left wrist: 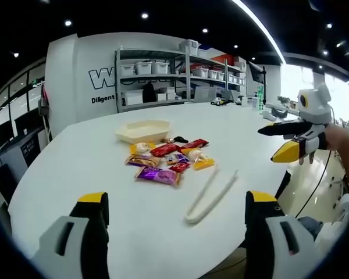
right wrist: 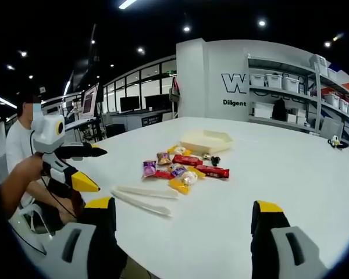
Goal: Place the target food into the container with the food tongs after gripping and lifting it, then release it inside without dropping or visibly crushing the food.
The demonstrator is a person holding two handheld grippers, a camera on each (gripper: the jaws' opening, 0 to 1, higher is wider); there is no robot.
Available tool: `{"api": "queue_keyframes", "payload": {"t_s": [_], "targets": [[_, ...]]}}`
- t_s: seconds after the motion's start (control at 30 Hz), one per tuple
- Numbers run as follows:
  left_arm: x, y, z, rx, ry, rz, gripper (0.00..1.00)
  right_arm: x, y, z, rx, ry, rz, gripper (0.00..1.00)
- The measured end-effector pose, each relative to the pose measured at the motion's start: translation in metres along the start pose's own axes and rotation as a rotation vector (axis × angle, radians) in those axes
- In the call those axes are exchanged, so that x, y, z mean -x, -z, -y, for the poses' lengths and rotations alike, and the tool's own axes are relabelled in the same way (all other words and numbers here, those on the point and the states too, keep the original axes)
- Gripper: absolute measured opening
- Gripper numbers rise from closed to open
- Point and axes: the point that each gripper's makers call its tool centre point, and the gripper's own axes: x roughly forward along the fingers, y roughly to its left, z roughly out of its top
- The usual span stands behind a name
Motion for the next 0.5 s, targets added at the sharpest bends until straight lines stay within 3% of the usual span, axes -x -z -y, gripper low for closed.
{"api": "queue_keyframes", "payload": {"t_s": [0.5], "targets": [[-0.0051, 0.0089, -0.0032, -0.02, -0.024, -0.019, 0.96, -0.0011, 0.0052, -0.0036, -0.003, -0.019, -0.015, 0.96]]}}
